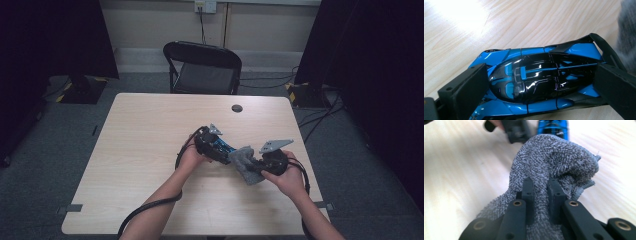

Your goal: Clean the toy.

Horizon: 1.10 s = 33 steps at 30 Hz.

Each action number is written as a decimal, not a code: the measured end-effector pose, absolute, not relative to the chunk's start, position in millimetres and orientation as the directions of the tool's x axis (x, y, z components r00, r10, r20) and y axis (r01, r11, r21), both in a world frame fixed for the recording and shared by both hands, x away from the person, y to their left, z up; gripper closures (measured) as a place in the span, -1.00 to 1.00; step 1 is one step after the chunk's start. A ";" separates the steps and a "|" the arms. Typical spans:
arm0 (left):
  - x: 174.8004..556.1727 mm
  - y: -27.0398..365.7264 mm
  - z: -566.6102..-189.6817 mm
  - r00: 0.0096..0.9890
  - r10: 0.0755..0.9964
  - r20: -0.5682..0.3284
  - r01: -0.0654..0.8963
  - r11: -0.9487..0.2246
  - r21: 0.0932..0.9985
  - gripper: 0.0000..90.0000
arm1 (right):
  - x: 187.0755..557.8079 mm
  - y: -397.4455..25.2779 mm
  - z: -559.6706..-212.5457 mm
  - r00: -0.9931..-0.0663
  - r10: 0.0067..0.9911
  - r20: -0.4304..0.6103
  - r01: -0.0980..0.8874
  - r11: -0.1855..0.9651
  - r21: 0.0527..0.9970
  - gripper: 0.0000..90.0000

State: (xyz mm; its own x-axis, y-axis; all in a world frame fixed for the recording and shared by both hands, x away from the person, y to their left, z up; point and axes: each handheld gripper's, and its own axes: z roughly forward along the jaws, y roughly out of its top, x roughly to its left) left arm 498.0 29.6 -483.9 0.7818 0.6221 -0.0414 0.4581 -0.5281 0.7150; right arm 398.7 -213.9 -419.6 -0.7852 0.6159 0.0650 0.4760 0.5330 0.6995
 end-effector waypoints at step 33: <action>496.4 30.1 -484.5 0.779 0.625 -0.047 0.461 -0.521 0.718 -1.00 | 521.0 -202.9 -446.9 -0.701 0.708 -0.090 0.443 0.530 0.723 0.73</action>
